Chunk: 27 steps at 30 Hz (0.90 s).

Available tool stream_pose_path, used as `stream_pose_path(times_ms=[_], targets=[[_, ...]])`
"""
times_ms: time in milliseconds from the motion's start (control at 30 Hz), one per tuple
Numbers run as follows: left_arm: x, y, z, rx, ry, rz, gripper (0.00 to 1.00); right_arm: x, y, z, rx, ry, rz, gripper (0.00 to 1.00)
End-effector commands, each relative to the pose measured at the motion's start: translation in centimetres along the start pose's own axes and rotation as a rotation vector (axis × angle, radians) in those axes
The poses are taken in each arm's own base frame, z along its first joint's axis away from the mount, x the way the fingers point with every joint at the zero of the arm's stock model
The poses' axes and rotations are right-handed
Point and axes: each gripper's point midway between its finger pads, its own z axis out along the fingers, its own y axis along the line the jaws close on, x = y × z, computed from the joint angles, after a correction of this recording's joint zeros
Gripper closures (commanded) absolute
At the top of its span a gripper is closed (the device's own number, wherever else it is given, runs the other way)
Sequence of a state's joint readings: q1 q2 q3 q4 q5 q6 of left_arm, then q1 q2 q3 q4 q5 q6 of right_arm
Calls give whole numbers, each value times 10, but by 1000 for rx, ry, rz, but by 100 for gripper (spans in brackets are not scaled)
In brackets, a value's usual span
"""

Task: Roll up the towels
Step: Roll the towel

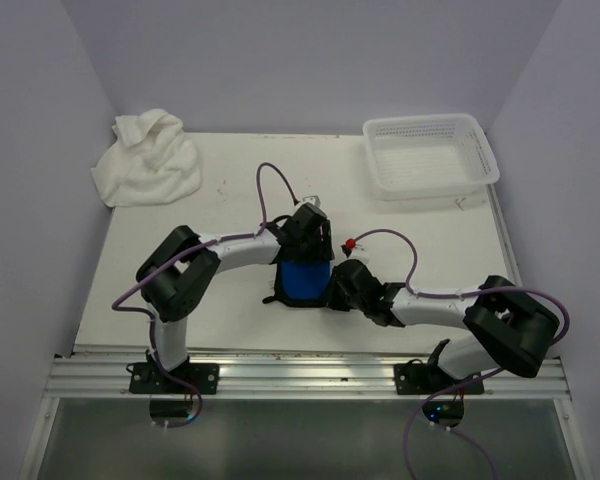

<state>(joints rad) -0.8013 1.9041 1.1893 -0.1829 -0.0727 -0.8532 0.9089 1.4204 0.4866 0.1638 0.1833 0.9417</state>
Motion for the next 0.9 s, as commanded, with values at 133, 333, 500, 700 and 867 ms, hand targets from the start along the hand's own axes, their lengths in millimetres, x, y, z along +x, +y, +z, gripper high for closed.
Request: stream_pose_path(times_ms=[133, 333, 500, 700, 867], targets=[[1, 6, 11, -55, -1, 49, 49, 10, -24, -4, 116, 61, -63, 100], [3, 16, 15, -108, -7, 73, 66, 10, -30, -11, 147, 78, -119, 100], [-2, 15, 12, -115, -22, 72, 76, 9, -28, -15, 159, 102, -170, 99], [-8, 12, 6, -102, -34, 51, 89, -2, -33, -30, 209, 87, -267, 94], [-8, 13, 3, -63, -27, -4, 100, -18, -32, -45, 223, 74, -381, 82]])
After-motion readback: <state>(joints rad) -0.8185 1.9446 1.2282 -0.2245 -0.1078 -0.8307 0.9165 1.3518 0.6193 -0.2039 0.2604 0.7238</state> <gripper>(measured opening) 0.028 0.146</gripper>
